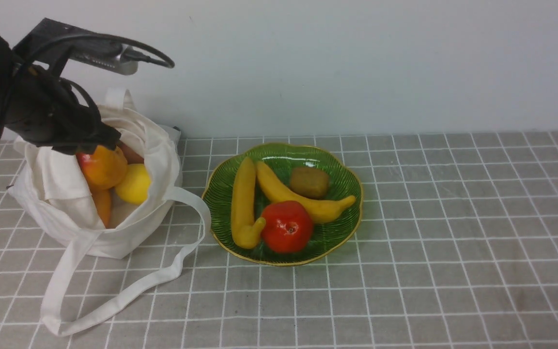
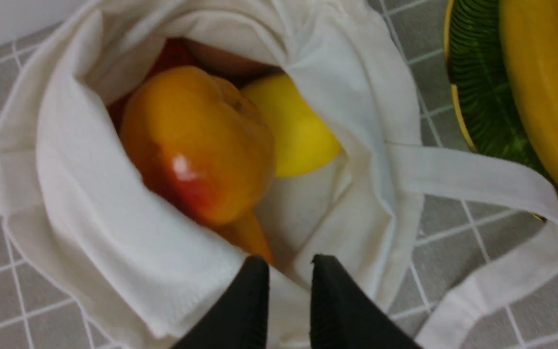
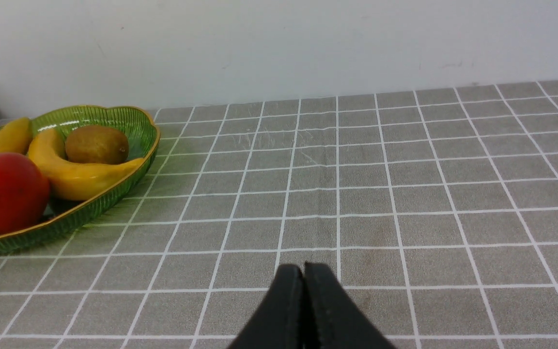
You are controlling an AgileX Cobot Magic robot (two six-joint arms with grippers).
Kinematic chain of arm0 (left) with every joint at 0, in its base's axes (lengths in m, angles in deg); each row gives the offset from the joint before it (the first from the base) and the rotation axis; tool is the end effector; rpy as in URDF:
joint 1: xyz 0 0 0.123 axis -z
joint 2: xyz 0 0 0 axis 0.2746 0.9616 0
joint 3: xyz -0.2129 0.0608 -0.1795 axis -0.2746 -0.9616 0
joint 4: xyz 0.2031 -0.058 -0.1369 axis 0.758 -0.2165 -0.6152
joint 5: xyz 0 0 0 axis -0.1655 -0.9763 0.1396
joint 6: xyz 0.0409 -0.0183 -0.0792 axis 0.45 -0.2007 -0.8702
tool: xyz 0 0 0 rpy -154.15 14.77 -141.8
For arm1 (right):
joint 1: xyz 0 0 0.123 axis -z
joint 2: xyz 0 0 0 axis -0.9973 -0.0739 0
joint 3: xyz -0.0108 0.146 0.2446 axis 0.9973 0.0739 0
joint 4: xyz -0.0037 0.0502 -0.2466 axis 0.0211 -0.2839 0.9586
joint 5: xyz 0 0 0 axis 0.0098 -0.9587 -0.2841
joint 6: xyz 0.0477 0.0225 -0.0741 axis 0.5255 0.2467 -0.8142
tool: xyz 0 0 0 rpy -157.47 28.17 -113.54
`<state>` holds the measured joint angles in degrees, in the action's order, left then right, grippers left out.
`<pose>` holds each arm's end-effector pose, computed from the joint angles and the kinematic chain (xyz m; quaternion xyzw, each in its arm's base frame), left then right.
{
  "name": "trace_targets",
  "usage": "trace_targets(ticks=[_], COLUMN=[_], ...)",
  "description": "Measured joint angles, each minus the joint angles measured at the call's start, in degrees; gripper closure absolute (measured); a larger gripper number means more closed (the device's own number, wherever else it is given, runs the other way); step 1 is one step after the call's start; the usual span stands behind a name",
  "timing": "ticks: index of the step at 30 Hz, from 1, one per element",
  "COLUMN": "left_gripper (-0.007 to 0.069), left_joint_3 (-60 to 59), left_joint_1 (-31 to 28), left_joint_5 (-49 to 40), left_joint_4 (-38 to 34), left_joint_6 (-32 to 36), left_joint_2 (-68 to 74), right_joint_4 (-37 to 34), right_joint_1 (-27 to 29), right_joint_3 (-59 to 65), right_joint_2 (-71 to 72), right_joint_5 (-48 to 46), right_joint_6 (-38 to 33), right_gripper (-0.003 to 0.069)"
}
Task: Take the fruit out of the bag on the grey coffee tablecloth and place them on the plate.
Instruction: 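Reach into the bag and grasp a fruit with the left gripper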
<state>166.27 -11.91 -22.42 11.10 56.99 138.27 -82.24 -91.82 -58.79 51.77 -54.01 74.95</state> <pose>0.3473 -0.0235 0.3076 0.1582 0.9417 0.0343 0.2948 0.0527 0.0032 0.1721 0.0081 0.8039 0.0522 0.5924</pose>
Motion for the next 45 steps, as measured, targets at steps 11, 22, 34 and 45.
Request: trace_targets(ticks=[11,22,34,45], left_gripper=[0.0013,-0.0022,-0.002,-0.0018], left_joint_3=[1.4,1.4,1.5,1.5], left_joint_1=[0.2,2.4,3.0,3.0], left_joint_5=[11.6,14.8,11.6,9.6], left_joint_4=[6.9,10.2,20.7,34.4], left_joint_6=[0.1,0.1,-1.0,-17.2], left_joint_2=[9.1,11.7,14.6,15.4], right_joint_4=[0.0,0.0,0.0,0.0], right_joint_1=[0.0,0.0,0.0,0.0], right_joint_3=[0.0,0.0,0.0,0.0], right_joint_2=[0.0,0.0,0.0,0.0], right_joint_5=[0.0,0.0,0.0,0.0], right_joint_6=[0.0,0.0,0.0,0.0], right_gripper=[0.0671,0.0671,0.0671,0.0671])
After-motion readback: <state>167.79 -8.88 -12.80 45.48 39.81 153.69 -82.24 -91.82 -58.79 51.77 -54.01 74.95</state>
